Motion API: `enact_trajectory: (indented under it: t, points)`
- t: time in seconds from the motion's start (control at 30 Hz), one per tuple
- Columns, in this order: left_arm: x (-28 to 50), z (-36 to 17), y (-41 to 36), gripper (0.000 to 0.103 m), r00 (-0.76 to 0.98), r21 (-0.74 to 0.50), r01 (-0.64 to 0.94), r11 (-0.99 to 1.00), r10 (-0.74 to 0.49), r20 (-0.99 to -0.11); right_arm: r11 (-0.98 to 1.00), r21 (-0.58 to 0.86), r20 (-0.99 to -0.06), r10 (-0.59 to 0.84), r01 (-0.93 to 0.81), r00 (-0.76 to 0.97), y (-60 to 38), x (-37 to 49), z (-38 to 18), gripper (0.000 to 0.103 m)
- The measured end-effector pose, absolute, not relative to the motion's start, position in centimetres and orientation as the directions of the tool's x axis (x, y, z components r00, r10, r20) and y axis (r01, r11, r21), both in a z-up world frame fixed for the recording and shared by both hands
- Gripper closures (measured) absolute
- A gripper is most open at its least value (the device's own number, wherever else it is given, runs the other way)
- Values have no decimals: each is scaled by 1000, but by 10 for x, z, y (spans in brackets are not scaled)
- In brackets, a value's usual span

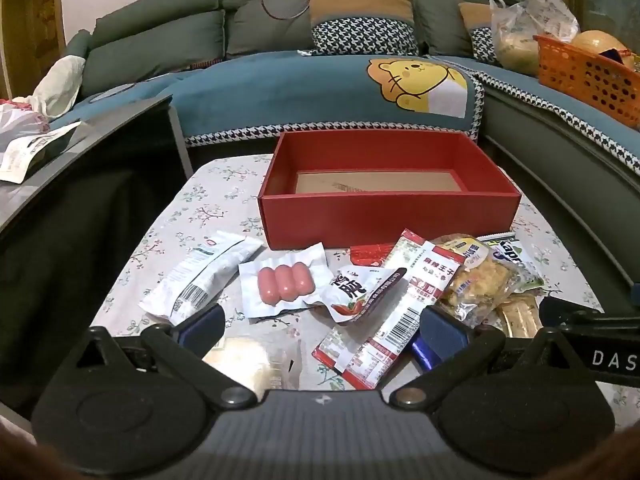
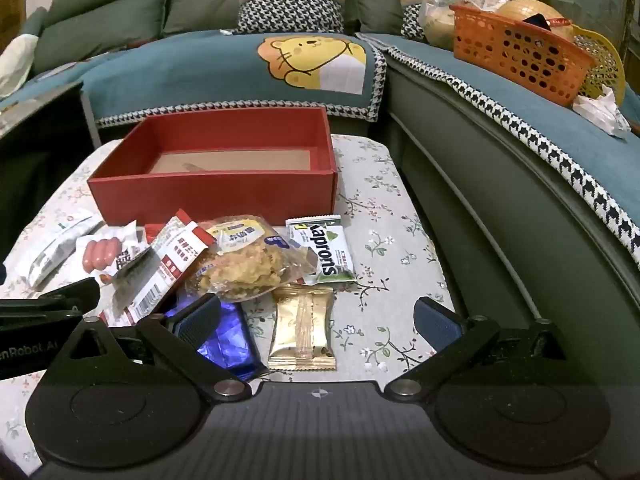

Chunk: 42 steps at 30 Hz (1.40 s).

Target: Organize snacks

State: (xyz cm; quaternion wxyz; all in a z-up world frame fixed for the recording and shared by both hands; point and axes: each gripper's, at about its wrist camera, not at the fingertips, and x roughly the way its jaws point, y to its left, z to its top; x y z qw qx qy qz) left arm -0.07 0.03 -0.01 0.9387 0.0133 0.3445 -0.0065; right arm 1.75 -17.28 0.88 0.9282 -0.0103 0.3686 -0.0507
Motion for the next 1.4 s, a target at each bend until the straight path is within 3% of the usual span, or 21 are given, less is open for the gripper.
enact_trajectory:
  t: [1.4]
  points:
    - [4, -6, -1, 0, 732, 36, 6, 999, 20, -681, 996, -58, -700, -88, 67, 709, -172, 19, 5, 0]
